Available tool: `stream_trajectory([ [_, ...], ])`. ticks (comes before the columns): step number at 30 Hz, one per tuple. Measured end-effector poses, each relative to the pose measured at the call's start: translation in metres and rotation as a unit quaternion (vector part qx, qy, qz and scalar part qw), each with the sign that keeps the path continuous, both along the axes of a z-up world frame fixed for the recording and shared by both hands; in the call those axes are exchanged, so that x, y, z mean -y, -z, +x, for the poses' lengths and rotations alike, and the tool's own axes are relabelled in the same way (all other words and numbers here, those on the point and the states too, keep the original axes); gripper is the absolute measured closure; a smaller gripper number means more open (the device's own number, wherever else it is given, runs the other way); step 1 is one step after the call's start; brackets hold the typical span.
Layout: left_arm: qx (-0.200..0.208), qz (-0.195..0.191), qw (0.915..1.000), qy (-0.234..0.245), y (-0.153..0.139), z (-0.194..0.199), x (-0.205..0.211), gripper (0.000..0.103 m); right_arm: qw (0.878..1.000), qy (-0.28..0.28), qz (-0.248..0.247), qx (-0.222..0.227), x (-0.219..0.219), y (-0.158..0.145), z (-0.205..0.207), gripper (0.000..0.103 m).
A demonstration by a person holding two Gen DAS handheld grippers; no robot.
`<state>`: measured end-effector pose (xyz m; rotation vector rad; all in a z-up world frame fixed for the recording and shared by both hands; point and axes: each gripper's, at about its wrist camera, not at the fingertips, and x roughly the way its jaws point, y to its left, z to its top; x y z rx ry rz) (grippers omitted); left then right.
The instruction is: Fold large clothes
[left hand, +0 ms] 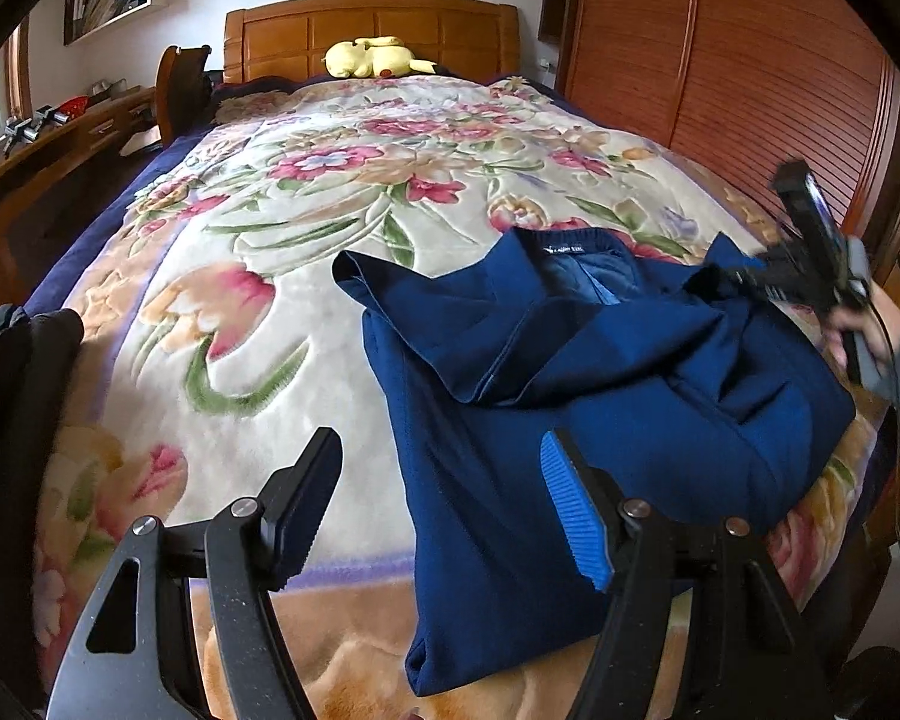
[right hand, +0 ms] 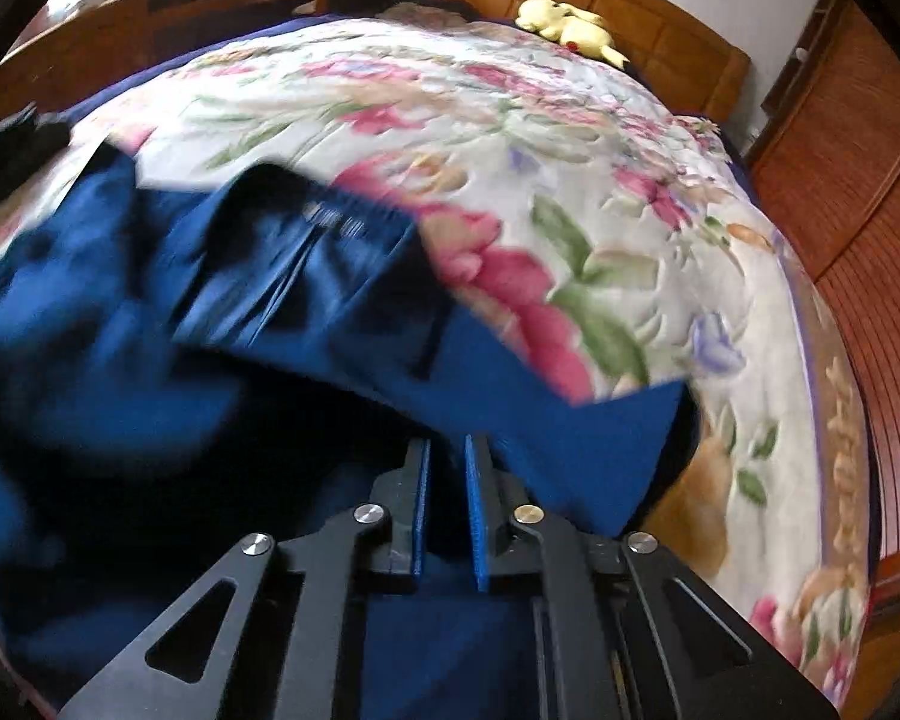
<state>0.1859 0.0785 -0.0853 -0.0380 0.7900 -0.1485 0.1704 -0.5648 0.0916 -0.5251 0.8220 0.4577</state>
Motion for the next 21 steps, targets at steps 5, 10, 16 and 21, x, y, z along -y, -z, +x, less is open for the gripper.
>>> stream_trajectory([
  [5, 0.011, -0.006, 0.9999, -0.006, -0.008, -0.005, -0.004, 0.033, 0.998, 0.021, 0.058, 0.024, -0.016, -0.029, 0.026, 0.093],
  [10, 0.016, 0.003, 0.9998, -0.011, -0.011, -0.007, -0.007, 0.033, 0.996, 0.009, 0.081, 0.047, -0.029, -0.048, 0.019, 0.093],
  [16, 0.021, 0.006, 0.9996, -0.015, -0.013, -0.009, -0.011, 0.033, 0.993, -0.03, 0.105, 0.041, -0.038, -0.055, -0.012, 0.093],
  [21, 0.021, 0.007, 0.9997, -0.015, -0.014, -0.01, -0.01, 0.033, 0.988, -0.08, 0.128, 0.031, -0.049, -0.057, -0.04, 0.09],
])
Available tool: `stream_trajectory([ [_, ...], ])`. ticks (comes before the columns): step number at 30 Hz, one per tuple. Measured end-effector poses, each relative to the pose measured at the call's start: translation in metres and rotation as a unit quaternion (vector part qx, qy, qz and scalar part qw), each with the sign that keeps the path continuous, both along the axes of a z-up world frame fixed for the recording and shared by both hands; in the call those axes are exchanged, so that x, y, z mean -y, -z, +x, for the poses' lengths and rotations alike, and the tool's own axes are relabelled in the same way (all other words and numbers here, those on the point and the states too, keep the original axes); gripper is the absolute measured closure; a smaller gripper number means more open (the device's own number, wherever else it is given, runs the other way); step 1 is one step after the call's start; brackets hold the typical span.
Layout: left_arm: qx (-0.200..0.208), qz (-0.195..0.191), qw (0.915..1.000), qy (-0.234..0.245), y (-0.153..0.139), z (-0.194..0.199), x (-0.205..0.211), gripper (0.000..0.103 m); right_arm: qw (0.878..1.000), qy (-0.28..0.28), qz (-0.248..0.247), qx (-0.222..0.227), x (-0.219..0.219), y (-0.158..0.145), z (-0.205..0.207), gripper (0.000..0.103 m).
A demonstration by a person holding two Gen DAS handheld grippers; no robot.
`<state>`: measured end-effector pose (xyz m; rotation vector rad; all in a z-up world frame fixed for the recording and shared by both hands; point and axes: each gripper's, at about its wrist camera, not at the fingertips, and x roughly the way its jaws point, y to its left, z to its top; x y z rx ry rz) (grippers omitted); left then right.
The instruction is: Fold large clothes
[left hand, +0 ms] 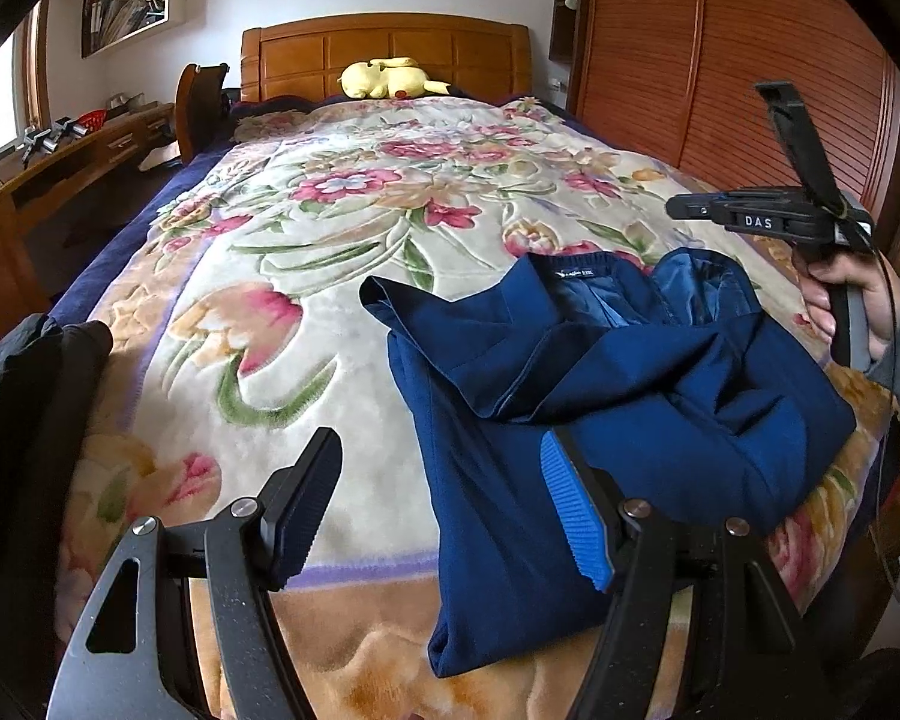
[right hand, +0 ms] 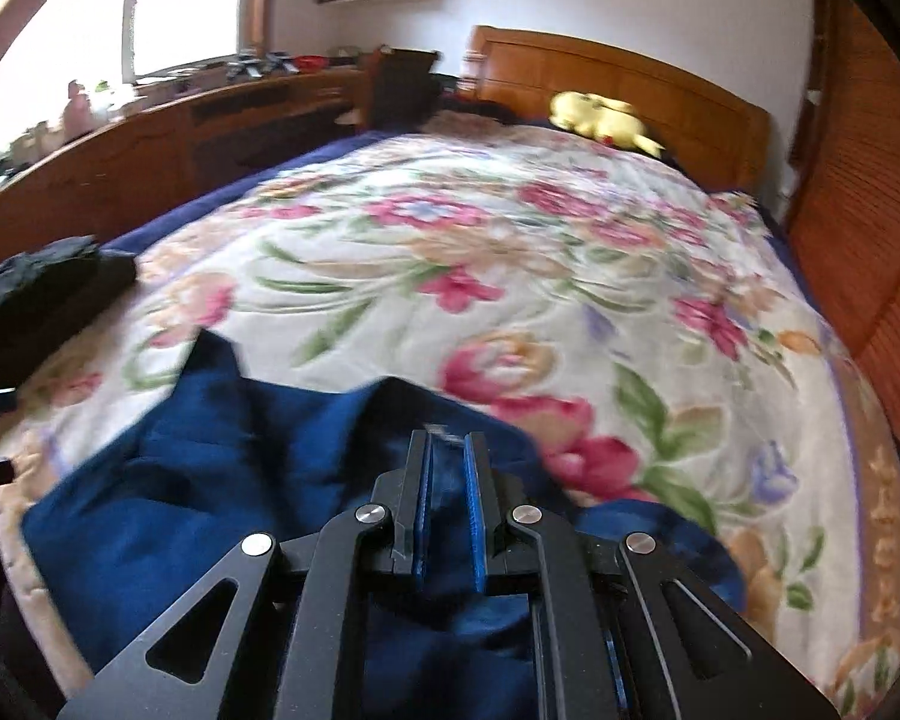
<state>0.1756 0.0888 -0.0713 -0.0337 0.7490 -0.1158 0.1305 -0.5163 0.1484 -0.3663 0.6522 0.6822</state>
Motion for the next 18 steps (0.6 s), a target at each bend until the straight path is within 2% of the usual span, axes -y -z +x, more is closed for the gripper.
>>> stream_trajectory([
  [3, -0.001, 0.002, 1.0, -0.001, 0.0, -0.002, 0.0, 0.033, 0.999, -0.034, 0.008, -0.009, -0.011, 0.003, -0.016, 0.085],
  [8, 0.002, 0.008, 0.9999, -0.006, -0.004, -0.011, -0.003, 0.033, 0.997, -0.077, -0.004, -0.022, -0.036, 0.017, -0.029, 0.077],
  [12, 0.003, 0.01, 0.9998, -0.014, -0.007, -0.017, -0.009, 0.033, 0.994, -0.101, -0.007, -0.043, -0.054, 0.027, -0.024, 0.065],
  [18, -0.001, 0.012, 0.9995, -0.029, -0.005, -0.021, -0.02, 0.033, 0.987, -0.138, -0.014, -0.076, -0.077, 0.036, -0.019, 0.061],
])
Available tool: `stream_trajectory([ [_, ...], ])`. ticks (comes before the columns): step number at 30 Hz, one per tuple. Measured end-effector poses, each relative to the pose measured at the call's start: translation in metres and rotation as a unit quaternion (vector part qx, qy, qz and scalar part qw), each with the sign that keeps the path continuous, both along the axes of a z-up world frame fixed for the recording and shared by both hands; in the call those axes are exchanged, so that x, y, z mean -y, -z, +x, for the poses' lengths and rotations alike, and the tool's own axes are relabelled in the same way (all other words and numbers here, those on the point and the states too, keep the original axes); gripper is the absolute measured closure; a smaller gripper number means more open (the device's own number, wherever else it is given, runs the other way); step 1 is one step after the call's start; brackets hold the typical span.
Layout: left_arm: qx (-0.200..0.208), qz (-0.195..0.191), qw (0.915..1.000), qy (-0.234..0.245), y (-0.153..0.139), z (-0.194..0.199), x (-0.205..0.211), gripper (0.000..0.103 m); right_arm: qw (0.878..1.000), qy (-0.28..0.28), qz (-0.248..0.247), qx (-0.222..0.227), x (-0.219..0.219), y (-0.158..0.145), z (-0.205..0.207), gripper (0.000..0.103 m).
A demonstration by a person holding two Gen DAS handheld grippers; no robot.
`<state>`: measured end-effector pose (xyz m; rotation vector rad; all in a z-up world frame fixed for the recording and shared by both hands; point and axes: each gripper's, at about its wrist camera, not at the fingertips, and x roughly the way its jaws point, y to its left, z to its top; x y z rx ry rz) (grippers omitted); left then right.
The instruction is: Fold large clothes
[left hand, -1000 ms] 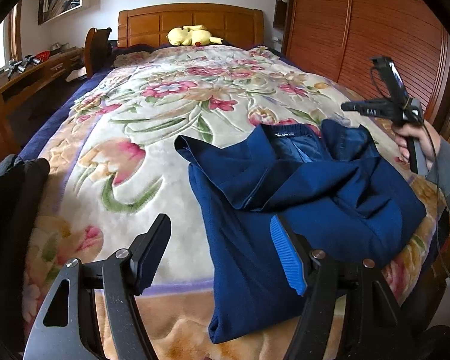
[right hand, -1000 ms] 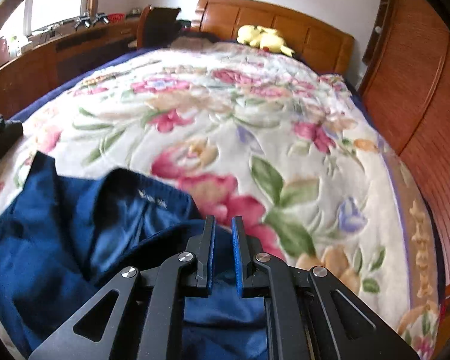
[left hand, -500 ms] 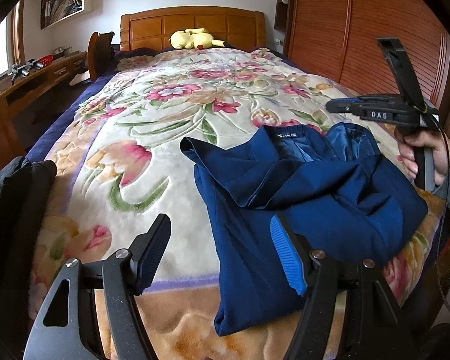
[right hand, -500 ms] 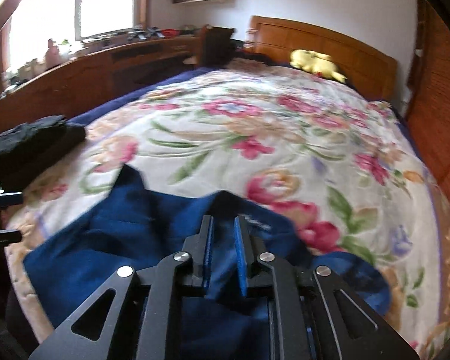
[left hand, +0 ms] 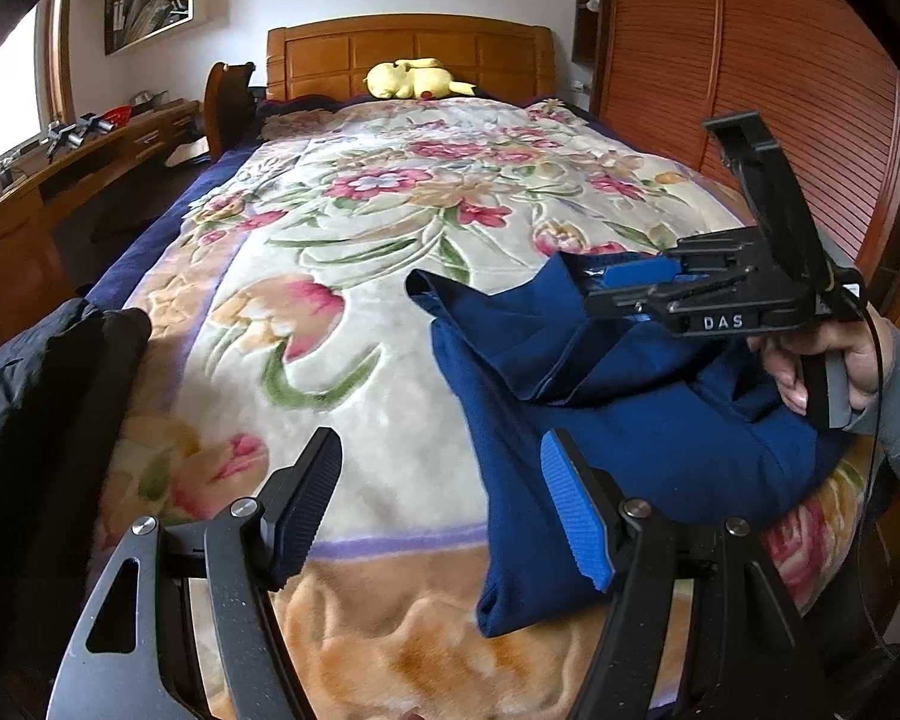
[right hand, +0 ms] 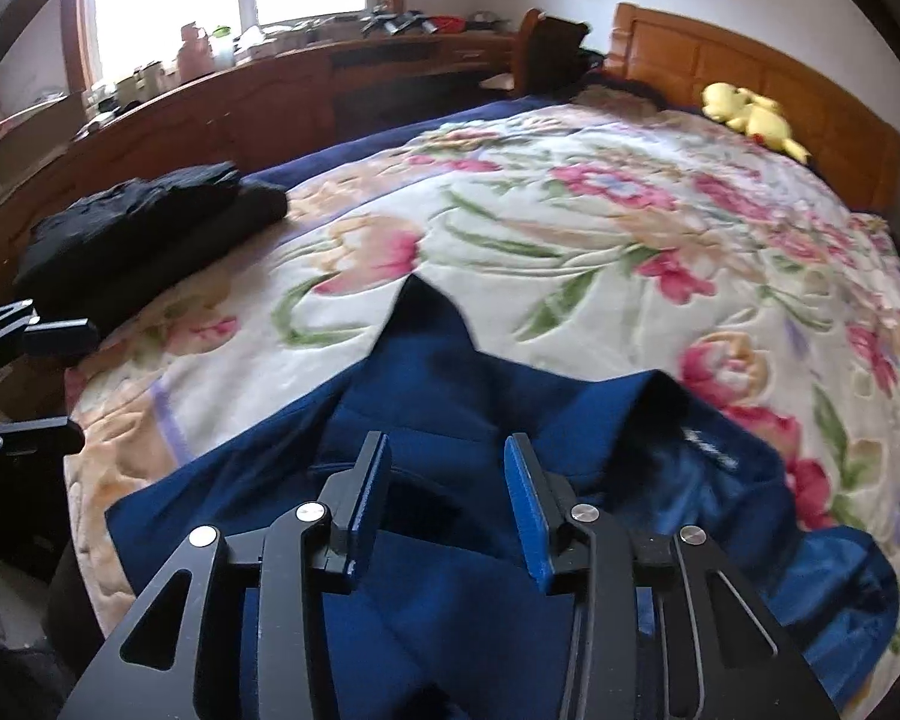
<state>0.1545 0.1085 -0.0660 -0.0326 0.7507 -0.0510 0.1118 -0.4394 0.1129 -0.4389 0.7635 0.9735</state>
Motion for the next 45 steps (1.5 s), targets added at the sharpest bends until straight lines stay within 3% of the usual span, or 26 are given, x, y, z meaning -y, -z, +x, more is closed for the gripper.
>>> stream_trajectory([
  [8, -0.01, -0.001, 0.9998, -0.015, 0.007, -0.005, -0.013, 0.033, 0.998, -0.048, -0.031, -0.019, -0.022, 0.012, 0.002, 0.059],
  [18, -0.012, -0.002, 0.9998, -0.017, 0.007, -0.006, -0.016, 0.033, 0.995, -0.049, -0.087, -0.029, -0.029, 0.021, 0.02, 0.059],
  [23, -0.015, -0.003, 0.9998, -0.014, 0.01, -0.005, -0.014, 0.033, 0.991, -0.059, -0.099, -0.064, -0.032, 0.031, 0.03, 0.059],
  [24, -0.015, -0.003, 0.9998, -0.013, 0.01, -0.004, -0.013, 0.033, 0.991, -0.063, -0.094, -0.073, -0.032, 0.032, 0.031, 0.066],
  [25, -0.016, -0.003, 0.9998, -0.011, 0.011, -0.004, -0.012, 0.033, 0.99, -0.074, -0.087, -0.082, -0.032, 0.031, 0.03, 0.086],
  [26, -0.017, -0.003, 0.9998, -0.01, 0.011, -0.004, -0.012, 0.033, 0.989, -0.086, -0.08, -0.086, -0.032, 0.031, 0.029, 0.094],
  [28, -0.02, -0.002, 0.9998, -0.009, 0.013, -0.003, -0.01, 0.033, 0.99, -0.104, -0.065, -0.068, -0.03, 0.024, 0.022, 0.102],
  [30, -0.021, -0.002, 0.9998, -0.008, 0.013, -0.002, -0.009, 0.033, 0.993, -0.098, -0.048, -0.043, -0.03, 0.013, 0.021, 0.103],
  [33, -0.02, -0.001, 0.9998, -0.007, 0.013, -0.001, -0.008, 0.033, 0.997, -0.077, -0.02, -0.007, -0.026, -0.005, 0.026, 0.103],
  [36, -0.02, -0.001, 0.9998, -0.004, 0.014, 0.0, -0.005, 0.033, 0.997, -0.07, 0.001, -0.02, -0.022, -0.013, 0.035, 0.103],
  [39, -0.021, -0.001, 0.9998, -0.001, 0.015, 0.001, -0.002, 0.033, 0.998, -0.06, -0.019, -0.03, -0.026, -0.005, 0.04, 0.102],
  [41, -0.024, -0.002, 0.9997, 0.002, 0.017, 0.001, -0.001, 0.033, 0.997, -0.054, -0.038, -0.032, -0.027, 0.003, 0.042, 0.092],
  [43, -0.026, -0.003, 0.9997, 0.004, 0.018, 0.001, 0.001, 0.033, 0.996, -0.052, -0.065, -0.025, -0.035, 0.012, 0.041, 0.075],
  [45, -0.028, -0.004, 0.9996, 0.005, 0.019, 0.002, 0.002, 0.033, 0.993, -0.073, -0.087, -0.033, -0.043, 0.024, 0.038, 0.072],
])
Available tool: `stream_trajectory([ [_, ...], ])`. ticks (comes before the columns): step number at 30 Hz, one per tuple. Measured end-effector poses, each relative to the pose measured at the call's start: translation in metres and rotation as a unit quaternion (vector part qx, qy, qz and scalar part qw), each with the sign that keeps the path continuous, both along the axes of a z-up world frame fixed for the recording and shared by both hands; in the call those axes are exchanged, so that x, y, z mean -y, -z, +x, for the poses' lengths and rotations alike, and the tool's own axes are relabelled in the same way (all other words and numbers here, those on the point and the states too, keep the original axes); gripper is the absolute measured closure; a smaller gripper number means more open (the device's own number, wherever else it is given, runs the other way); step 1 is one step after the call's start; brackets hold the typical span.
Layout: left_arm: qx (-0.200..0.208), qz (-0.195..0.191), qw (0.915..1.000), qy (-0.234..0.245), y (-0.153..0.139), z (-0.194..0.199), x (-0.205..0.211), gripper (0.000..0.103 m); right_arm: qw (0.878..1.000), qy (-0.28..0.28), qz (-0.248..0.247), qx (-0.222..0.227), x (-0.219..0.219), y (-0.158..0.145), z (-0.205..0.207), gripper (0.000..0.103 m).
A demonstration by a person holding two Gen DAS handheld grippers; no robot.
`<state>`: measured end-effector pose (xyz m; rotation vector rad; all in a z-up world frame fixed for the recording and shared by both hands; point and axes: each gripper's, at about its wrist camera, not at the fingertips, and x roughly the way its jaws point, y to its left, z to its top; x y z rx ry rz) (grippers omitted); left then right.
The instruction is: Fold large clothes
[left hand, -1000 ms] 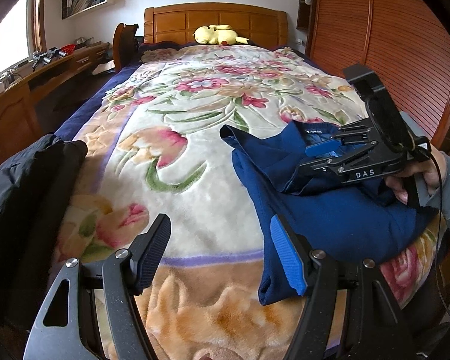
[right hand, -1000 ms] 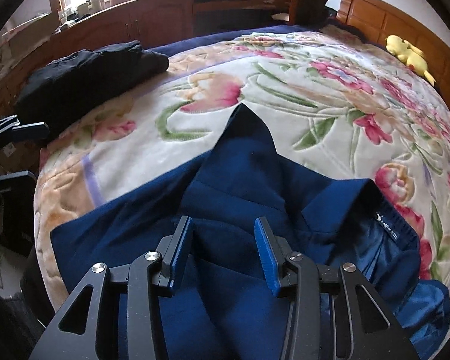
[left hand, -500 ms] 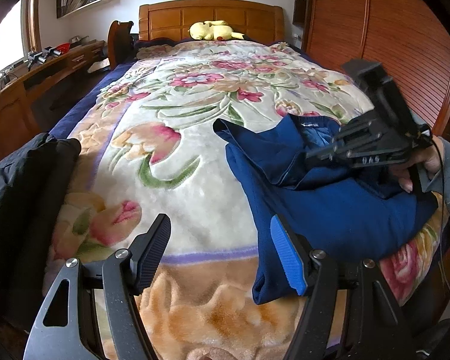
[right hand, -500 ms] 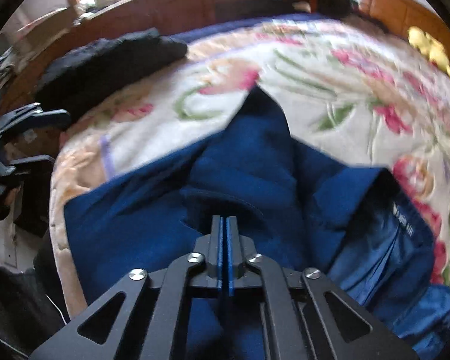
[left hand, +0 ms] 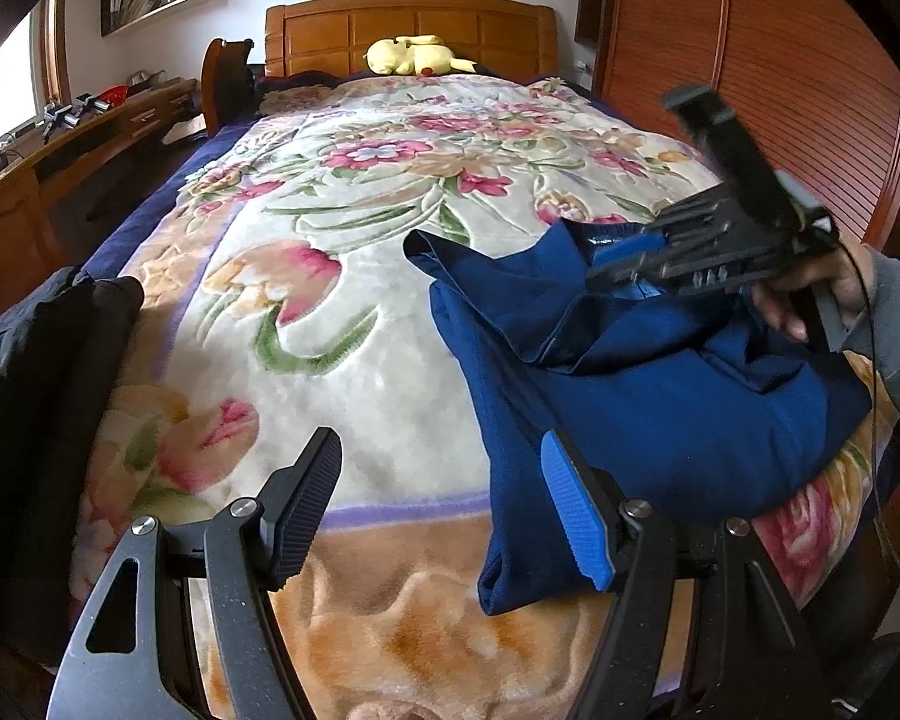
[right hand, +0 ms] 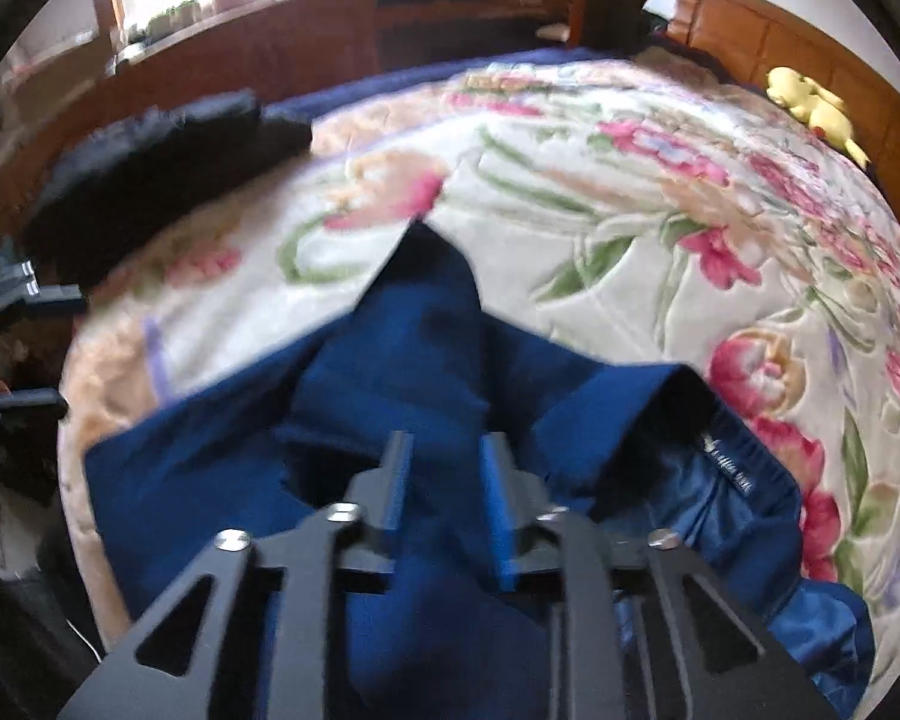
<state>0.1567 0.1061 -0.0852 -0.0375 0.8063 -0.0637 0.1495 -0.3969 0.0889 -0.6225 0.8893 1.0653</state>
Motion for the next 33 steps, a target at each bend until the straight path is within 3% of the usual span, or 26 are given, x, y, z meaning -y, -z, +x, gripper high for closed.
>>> stream_trajectory([
  [3, -0.003, 0.002, 1.0, 0.004, 0.001, 0.001, 0.004, 0.033, 0.999, -0.024, -0.021, -0.008, -0.014, 0.011, -0.007, 0.063],
  [7, -0.005, 0.002, 1.0, 0.006, 0.002, 0.0, 0.006, 0.033, 0.999, -0.01, -0.053, -0.001, -0.024, 0.026, 0.001, 0.053],
  [10, -0.006, 0.001, 1.0, 0.005, 0.003, 0.0, 0.005, 0.033, 0.996, 0.0, -0.066, -0.052, -0.025, 0.04, 0.013, 0.053],
  [14, -0.009, 0.001, 0.9999, 0.006, 0.005, 0.001, 0.006, 0.033, 0.993, -0.006, -0.029, -0.117, -0.015, 0.038, 0.018, 0.053],
  [21, -0.016, 0.0, 0.9998, 0.011, 0.011, 0.004, 0.01, 0.033, 0.994, -0.02, 0.028, -0.1, -0.022, 0.021, 0.001, 0.053],
  [27, -0.016, 0.0, 0.9998, 0.013, 0.011, 0.003, 0.013, 0.033, 0.995, -0.035, -0.021, -0.088, -0.056, 0.042, -0.017, 0.053],
  [33, -0.014, 0.001, 0.9999, 0.007, 0.008, -0.001, 0.008, 0.033, 0.99, -0.049, -0.024, -0.132, -0.062, 0.058, -0.018, 0.056],
])
